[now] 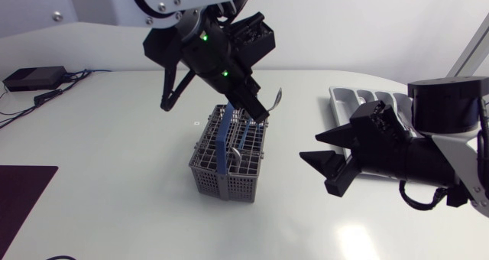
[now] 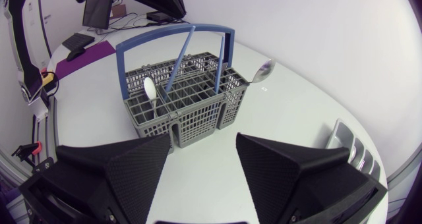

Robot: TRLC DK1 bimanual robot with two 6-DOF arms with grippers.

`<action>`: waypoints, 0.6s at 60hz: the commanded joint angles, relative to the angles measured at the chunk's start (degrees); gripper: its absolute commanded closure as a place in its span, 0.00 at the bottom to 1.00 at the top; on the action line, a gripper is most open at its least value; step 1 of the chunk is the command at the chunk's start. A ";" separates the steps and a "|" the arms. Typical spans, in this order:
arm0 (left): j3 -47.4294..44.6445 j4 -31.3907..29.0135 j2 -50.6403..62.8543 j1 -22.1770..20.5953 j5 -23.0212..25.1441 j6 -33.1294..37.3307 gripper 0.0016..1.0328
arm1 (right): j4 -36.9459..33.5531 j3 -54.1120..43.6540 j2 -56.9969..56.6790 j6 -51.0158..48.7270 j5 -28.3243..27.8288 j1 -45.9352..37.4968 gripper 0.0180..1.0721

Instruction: Unload the cutlery basket into the drawer organizer.

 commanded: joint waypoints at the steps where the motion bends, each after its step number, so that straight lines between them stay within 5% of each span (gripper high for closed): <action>1: -1.47 -0.70 -2.66 0.00 0.47 -1.25 0.86 | -0.98 0.91 -0.40 -0.58 -0.27 -0.36 0.30; 36: -7.62 -0.79 -11.72 2.73 0.73 -0.46 0.86 | -1.51 7.24 4.17 1.70 -0.53 1.75 0.30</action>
